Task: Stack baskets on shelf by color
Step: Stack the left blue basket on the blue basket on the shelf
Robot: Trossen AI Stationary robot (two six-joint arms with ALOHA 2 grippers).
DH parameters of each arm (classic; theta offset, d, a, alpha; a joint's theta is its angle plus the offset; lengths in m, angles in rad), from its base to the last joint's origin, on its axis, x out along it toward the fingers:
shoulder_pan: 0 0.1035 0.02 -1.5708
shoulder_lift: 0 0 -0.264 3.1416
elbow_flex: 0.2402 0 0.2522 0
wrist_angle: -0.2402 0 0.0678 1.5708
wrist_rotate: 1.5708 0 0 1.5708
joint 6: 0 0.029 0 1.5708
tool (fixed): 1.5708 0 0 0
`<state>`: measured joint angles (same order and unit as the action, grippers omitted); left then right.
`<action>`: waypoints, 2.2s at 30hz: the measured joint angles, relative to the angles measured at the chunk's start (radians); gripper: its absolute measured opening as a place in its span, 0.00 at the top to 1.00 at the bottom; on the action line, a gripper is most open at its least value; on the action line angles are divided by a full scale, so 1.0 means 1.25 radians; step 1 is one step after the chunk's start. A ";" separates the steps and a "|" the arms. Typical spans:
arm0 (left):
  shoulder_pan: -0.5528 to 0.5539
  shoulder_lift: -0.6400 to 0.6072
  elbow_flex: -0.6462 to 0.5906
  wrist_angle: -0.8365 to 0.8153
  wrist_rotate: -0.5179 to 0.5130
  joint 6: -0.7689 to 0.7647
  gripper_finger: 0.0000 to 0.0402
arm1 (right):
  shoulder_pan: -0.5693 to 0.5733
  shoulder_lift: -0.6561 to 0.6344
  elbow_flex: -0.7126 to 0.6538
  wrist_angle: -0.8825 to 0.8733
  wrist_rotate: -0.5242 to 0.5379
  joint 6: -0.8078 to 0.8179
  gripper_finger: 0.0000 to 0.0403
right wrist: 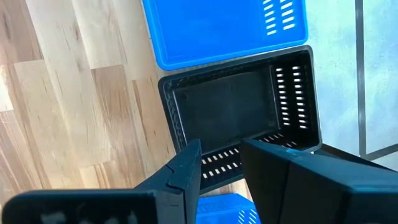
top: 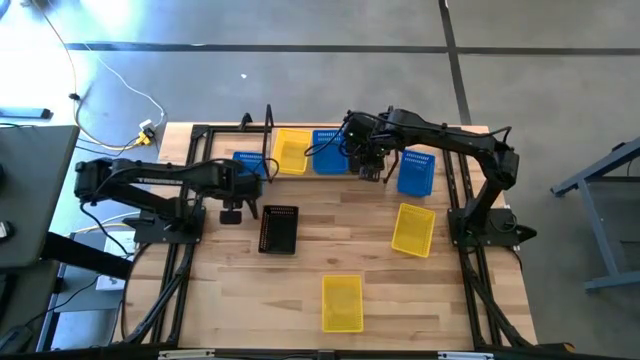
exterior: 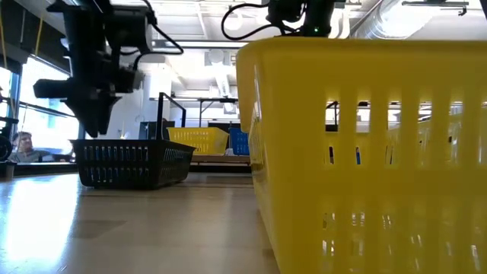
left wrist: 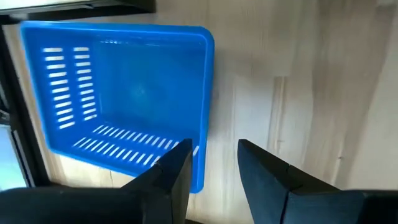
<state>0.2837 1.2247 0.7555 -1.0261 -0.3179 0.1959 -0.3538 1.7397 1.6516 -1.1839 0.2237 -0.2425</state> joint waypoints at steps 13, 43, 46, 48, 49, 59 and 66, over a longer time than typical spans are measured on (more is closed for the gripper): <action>0.032 0.141 0.000 0.052 -0.020 -0.007 0.71 | 0.000 0.000 -0.001 0.000 0.000 0.006 0.76; -0.055 -0.037 0.117 -0.156 -0.006 -0.243 0.99 | 0.064 0.000 -0.001 -0.019 0.016 0.204 0.76; -0.071 -0.059 0.171 -0.225 -0.031 -0.278 1.00 | 0.075 0.000 -0.001 -0.019 0.016 0.244 0.76; -0.081 -0.068 0.211 -0.278 -0.044 -0.306 1.00 | 0.080 0.000 -0.001 -0.019 0.016 0.280 0.76; -0.085 -0.070 0.232 -0.303 -0.050 -0.319 1.00 | 0.082 0.000 -0.001 -0.019 0.016 0.299 0.76; -0.129 -0.074 0.441 -0.388 -0.095 -0.365 1.00 | 0.125 0.000 -0.001 -0.048 0.016 0.515 0.76; -0.147 -0.061 0.522 -0.306 -0.139 -0.325 1.00 | 0.177 0.000 -0.001 -0.071 0.016 0.626 0.76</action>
<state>0.1002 1.1484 1.4079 -1.4081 -0.4918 -0.2099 -0.1332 1.7397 1.6501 -1.2724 0.2432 0.5406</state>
